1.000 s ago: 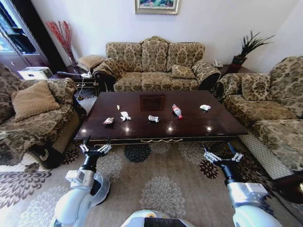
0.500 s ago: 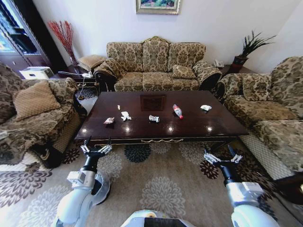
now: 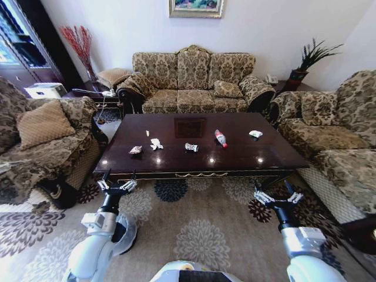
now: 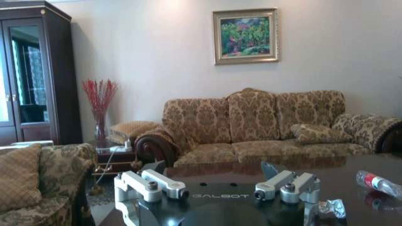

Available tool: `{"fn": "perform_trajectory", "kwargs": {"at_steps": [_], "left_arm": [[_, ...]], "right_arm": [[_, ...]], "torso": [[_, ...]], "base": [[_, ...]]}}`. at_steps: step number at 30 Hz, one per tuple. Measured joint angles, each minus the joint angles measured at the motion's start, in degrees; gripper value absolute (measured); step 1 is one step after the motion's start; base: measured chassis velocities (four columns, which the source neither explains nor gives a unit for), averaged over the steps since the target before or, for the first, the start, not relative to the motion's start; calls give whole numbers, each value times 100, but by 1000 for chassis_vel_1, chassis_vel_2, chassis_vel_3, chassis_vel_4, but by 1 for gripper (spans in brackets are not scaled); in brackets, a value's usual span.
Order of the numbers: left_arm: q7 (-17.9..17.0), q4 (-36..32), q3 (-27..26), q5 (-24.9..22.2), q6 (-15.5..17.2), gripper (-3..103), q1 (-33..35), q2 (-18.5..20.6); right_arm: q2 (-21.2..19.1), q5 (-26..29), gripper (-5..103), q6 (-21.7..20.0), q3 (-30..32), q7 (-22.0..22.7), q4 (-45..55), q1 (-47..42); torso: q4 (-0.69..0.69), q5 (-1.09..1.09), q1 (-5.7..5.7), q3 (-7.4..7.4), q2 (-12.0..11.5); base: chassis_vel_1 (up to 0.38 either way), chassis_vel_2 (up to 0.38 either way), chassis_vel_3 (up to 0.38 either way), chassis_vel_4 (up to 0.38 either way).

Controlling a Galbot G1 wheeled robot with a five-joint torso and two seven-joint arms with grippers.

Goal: Move to the front of the table and place the trash on the table into the trash bin.

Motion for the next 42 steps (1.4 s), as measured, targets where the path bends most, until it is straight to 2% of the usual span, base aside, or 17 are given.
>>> {"fn": "perform_trajectory", "kwargs": {"at_steps": [10,22,31,40,42], "left_arm": [[0,12,-2,-17,-13,100,-12,44],[2,110,45,-31,-6,100,-27,40],[2,193,47,-88,5,100,-27,75],[8,587,52,-243,42,100,-24,121],[66,961,47,-286,48,100,-59,142]], "right_arm": [[17,-68,100,-24,-25,53,17,-8],[-55,-117,100,-20,-59,73,12,-2],[-80,104,100,25,-46,133,-20,42],[-109,136,100,2,-13,166,-19,44],[-110,168,100,-1,4,183,-10,29]], "torso": [[0,0,0,0,0],[1,0,0,0,0],[0,-4,0,0,0],[0,5,0,1,0],[-1,3,0,1,0]], "base": [[130,116,-128,-116],[317,269,-310,-264],[284,261,-277,-249],[1,-5,5,-11],[-41,-36,23,10]]}}
